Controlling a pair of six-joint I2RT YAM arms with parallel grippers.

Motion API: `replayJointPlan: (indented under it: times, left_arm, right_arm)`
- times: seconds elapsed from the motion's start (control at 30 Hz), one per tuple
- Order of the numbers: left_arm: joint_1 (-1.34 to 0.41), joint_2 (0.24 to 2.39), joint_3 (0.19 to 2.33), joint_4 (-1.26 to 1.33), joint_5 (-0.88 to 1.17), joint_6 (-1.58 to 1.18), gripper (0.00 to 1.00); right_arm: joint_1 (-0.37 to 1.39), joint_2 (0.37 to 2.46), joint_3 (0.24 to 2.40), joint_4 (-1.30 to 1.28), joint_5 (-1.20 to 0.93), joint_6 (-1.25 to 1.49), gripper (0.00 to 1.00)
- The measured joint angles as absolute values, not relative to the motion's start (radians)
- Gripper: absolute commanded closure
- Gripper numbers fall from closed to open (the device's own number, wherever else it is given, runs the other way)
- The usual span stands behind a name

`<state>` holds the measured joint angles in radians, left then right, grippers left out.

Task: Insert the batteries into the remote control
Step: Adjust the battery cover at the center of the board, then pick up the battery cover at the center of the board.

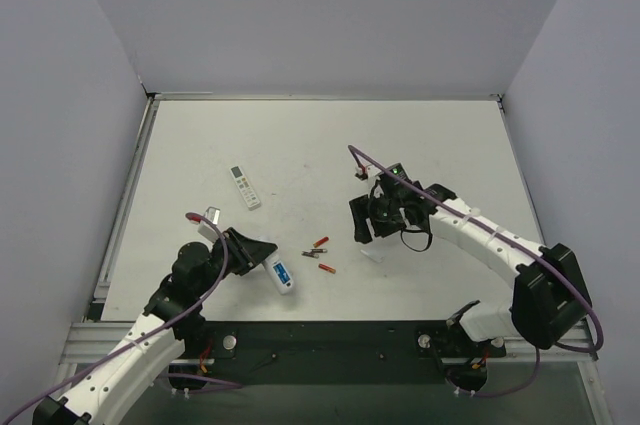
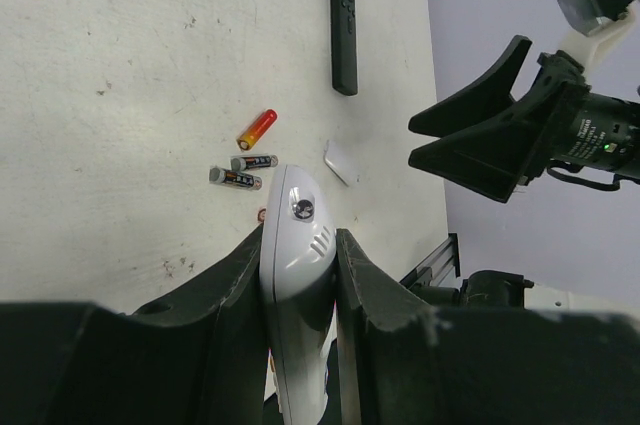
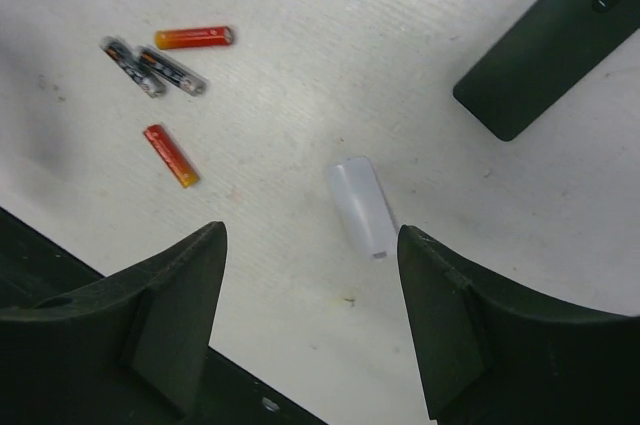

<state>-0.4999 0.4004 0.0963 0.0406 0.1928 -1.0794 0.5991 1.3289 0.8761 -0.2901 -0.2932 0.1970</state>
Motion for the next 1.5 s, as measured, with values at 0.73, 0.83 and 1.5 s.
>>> replayJointPlan:
  times: [0.73, 0.83, 1.5]
  left_arm:
    - [-0.495, 0.37, 0.098, 0.039, 0.21, -1.08, 1.0]
    - [-0.495, 0.371, 0.098, 0.039, 0.21, -1.08, 1.0]
    - [-0.495, 0.386, 0.105, 0.04, 0.21, -1.08, 1.0]
  right_arm:
    - [0.663, 1.66, 0.979, -0.51, -0.184, 0.047, 0.52]
    - [0.677, 1.697, 0.992, -0.52, -0.16, 0.048, 0.52]
    - [0.733, 1.748, 1.026, -0.562, -0.086, 0.051, 0.8]
